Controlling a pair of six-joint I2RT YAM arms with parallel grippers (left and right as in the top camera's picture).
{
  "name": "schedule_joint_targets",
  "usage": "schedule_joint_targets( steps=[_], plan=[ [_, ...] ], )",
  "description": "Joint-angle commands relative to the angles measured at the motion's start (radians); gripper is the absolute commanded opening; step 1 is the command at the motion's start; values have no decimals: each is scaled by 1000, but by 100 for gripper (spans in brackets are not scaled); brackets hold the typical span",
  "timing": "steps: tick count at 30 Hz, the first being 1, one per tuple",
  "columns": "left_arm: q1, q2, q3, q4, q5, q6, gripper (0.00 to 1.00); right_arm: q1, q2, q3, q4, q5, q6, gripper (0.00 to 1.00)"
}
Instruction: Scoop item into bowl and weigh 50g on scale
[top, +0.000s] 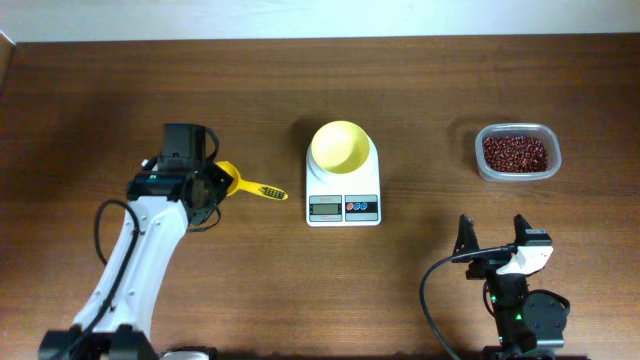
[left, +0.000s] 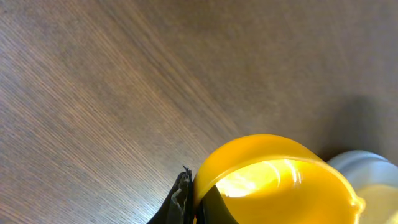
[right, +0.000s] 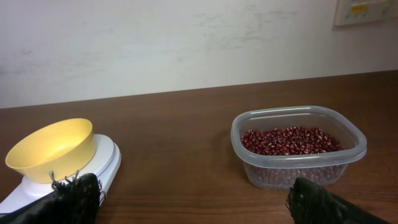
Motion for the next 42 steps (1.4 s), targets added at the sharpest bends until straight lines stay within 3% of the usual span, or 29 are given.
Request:
schedule_joint_targets(
  steps=[1, 23, 24, 28, 36, 39, 42],
  plan=[
    [-3, -63, -6, -1, 34, -8, 0, 4, -7, -8, -3, 8, 0, 99],
    [-3, -65, -6, 19, 162, -10, 0, 4, -7, -8, 0, 0, 6, 99],
    [-3, -65, -6, 23, 162, -10, 0, 5, -7, -8, 4, -35, 49, 99],
    [-3, -65, -6, 23, 163, -10, 0, 5, -7, -8, 19, -222, 552, 99],
    [-3, -65, -6, 30, 163, -10, 0, 5, -1, 17, 78, -257, 528, 99],
    [-3, -65, -6, 30, 163, -10, 0, 5, 130, 148, 3, -260, 477, 99],
    [-3, -65, -6, 30, 163, -10, 0, 6, 486, 345, -5, -379, 441, 98]
  ],
)
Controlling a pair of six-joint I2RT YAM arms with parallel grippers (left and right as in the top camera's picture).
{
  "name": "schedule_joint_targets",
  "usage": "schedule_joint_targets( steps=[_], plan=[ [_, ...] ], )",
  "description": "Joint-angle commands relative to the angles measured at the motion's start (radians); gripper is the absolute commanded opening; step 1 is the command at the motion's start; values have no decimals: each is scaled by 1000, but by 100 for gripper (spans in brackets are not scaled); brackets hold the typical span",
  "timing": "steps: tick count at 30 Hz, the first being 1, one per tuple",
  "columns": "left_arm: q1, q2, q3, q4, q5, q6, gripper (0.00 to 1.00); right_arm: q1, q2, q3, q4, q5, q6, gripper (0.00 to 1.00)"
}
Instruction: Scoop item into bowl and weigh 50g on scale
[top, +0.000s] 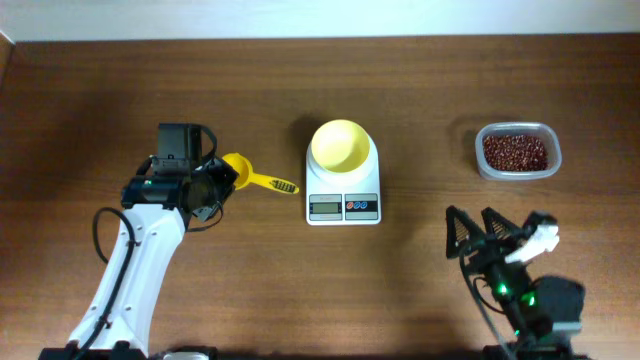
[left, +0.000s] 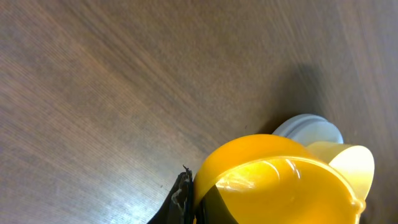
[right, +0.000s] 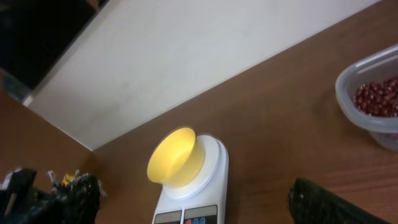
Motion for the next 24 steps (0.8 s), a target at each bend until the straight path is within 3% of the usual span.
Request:
schedule_joint_targets(
  steps=[1, 5, 9, 13, 18, 21, 24],
  plan=[
    [-3, -16, -3, -4, 4, -7, 0, 6, 284, 158, 3, -140, -33, 99],
    [-3, -16, -3, -3, 4, -7, 0, 5, 697, 214, 219, -510, -20, 99],
    [-3, -16, -3, -3, 5, -7, 0, 5, 912, 214, 404, -642, 92, 99],
    [-4, -16, -3, -19, 13, -114, 0, 6, 919, 214, 414, -665, 92, 99],
    [-21, -16, -3, -21, 32, -115, 0, 14, 919, 214, 415, -788, 92, 99],
    [-91, -16, -3, -19, 30, -115, 0, 131, 919, 214, 447, -776, 92, 99],
    [-124, -16, -3, -19, 31, -185, 0, 285, 919, 214, 459, -603, 132, 99]
  ],
)
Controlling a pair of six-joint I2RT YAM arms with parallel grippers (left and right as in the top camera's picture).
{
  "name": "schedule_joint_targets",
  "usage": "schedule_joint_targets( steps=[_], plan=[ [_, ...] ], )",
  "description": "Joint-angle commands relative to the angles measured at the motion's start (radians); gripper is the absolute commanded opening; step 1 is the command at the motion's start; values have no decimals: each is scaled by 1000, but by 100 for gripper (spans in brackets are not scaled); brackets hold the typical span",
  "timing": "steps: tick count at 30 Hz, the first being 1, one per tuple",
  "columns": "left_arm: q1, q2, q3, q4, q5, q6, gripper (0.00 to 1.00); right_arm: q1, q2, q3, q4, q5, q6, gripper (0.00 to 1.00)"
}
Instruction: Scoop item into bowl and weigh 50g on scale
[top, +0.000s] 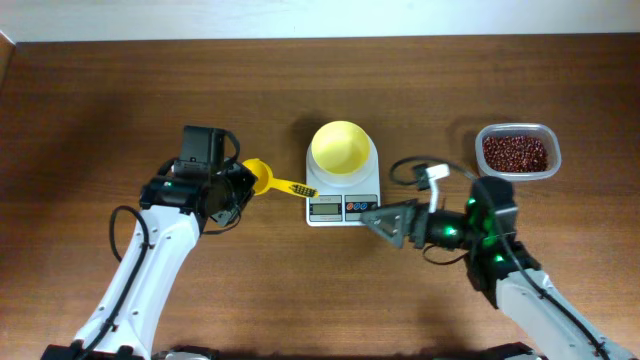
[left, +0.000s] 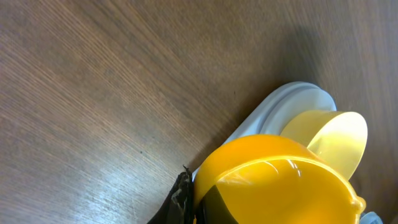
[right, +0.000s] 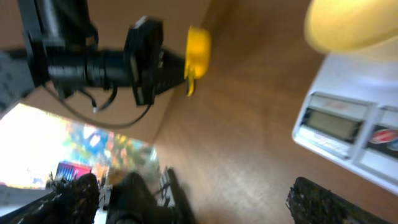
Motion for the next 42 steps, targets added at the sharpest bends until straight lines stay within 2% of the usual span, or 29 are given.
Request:
schedule_joint_targets(
  steps=[1, 6, 8, 10, 13, 14, 17, 20, 22, 26, 37, 39, 40, 42],
  plan=[
    [-32, -11, 0, 2, 17, -71, 0, 121, 2, 11, 14, 182, 63, 96],
    [-165, -11, 0, 3, 71, -71, 0, 244, 2, 11, 92, 308, 92, 83],
    [-227, -11, 0, 3, 71, -90, 0, 254, 2, 11, 92, 334, 122, 73],
    [-281, -11, 0, 11, 66, -134, 0, 254, 2, 11, 92, 334, 130, 56],
    [-319, -11, 0, 36, 66, -134, 0, 254, 2, 11, 92, 349, 219, 39],
    [-323, -11, 0, 41, 66, -134, 0, 254, 2, 11, 91, 358, 219, 37],
    [-326, -11, 0, 43, 67, -134, 0, 254, 2, 11, 92, 380, 223, 34],
    [-326, -11, 0, 43, 67, -134, 0, 254, 2, 11, 95, 473, 301, 34],
    [-326, -11, 0, 43, 67, -134, 0, 254, 2, 11, 99, 472, 301, 34],
    [-326, -11, 0, 43, 67, -134, 0, 254, 2, 11, 99, 468, 327, 25],
    [-352, -11, 0, 45, 67, -134, 0, 294, 2, 11, 165, 439, 326, 22],
    [-352, -11, 0, 45, 67, -134, 0, 294, 2, 11, 165, 438, 326, 16],
    [-352, -11, 0, 45, 67, -134, 0, 294, 2, 11, 165, 438, 326, 9],
    [-352, -11, 0, 45, 67, -134, 0, 294, 2, 11, 166, 438, 326, 7]
  ],
)
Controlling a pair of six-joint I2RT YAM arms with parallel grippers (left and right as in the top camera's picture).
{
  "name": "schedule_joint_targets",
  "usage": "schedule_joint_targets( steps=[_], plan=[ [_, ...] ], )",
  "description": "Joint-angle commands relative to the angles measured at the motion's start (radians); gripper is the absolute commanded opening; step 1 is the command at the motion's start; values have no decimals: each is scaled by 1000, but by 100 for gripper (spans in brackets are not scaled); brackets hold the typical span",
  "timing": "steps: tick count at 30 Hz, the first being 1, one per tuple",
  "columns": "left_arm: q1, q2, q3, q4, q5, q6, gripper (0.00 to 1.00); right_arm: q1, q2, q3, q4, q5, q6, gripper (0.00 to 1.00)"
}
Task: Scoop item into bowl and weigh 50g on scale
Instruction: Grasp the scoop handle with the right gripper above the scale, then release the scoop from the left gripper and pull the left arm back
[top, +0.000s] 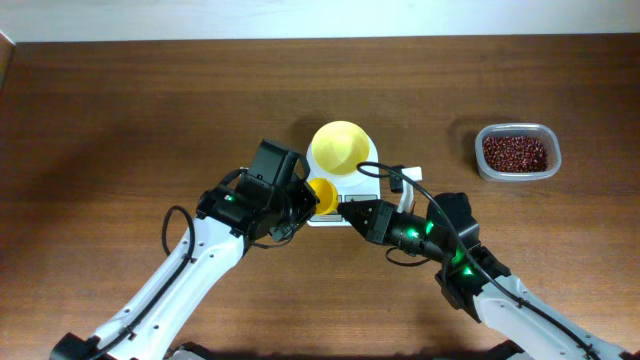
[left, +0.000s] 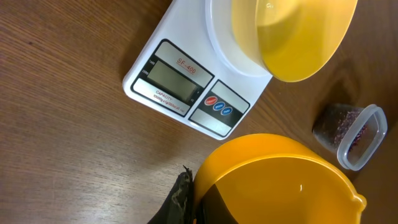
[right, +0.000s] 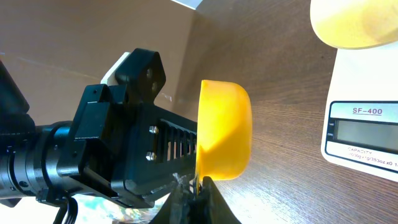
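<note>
A yellow scoop (top: 322, 193) hangs in front of the white scale (top: 372, 190), its cup (right: 225, 135) turned sideways. My left gripper (top: 306, 197) is shut on it from the left, one dark finger (left: 182, 198) lying against the cup (left: 280, 180). My right gripper (top: 353, 212) comes from the right and is shut on the scoop's handle (right: 199, 190). The empty yellow bowl (top: 338, 148) stands on the scale (left: 186, 87). Red beans fill a clear container (top: 517, 152) at the far right.
The two arms meet over the scale's display (right: 367, 132). The left gripper's black body (right: 124, 143) fills the left of the right wrist view. Brown table (top: 120, 100) lies on all sides, with a pale wall strip along the back.
My left gripper has carried the scoop rightwards from beside the scale to its front. My right gripper, then open right of the display, has moved left and shut on the scoop's handle.
My left gripper held the scoop well left of the scale while my right arm rested open at the front right. The right arm then rose, later reaching towards the scale as the left came nearer. Now both grippers hold the scoop in front of the scale.
</note>
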Motion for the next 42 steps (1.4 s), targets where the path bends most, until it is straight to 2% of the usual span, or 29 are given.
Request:
schedule_joint_targets(
  steps=[1, 4, 6, 7, 8, 10, 11, 12, 18, 20, 24, 27, 30, 32, 35, 42],
  plan=[
    [-10, -10, -1, -1, 3, -5, 0, 8, -2, 12, 17, -18, -7, 6],
    [-10, -10, -1, -1, 2, -5, 0, 8, -2, 12, 17, -17, -7, 4],
    [-10, -10, -1, -1, 2, -5, 23, 8, -2, 12, 17, -16, -8, 4],
    [-10, -10, -1, -1, 2, -5, 39, 8, -2, 12, 17, -14, -15, 4],
    [-10, -10, -1, -1, 2, -5, 43, 8, -2, 12, 12, 1, -15, 4],
    [-10, -10, -1, -2, -48, -5, 62, 6, -2, 12, -13, 37, -84, 4],
    [-10, -10, -1, -2, -98, -5, 77, 6, -2, 12, -13, 36, -126, 4],
    [-10, -10, -1, -3, -117, -5, 97, 6, -2, 12, -14, 44, -149, 4],
    [-10, -10, -1, -41, -130, 5, 99, 5, -3, 12, -61, 88, -180, 4],
    [16, -16, 0, -6, -129, 124, 99, -6, -3, 12, -62, 76, -197, 4],
    [135, -149, 0, -3, -131, 206, 99, -181, -52, 12, -149, -130, -253, 4],
    [154, -217, 0, -6, -150, 289, 99, -266, -124, 12, -153, -292, -294, 4],
    [154, -217, 0, -17, -150, 288, 99, -408, -216, 12, -314, -328, -357, 4],
    [154, -217, 0, -17, -150, 288, 99, -448, -251, 12, -351, -329, -356, 4],
    [154, -217, 0, -17, -149, 288, 99, -452, -317, 12, -358, -328, -356, 4],
    [154, -217, 0, 3, -150, 288, 99, -454, -318, 12, -355, -278, -356, 4]
  ],
)
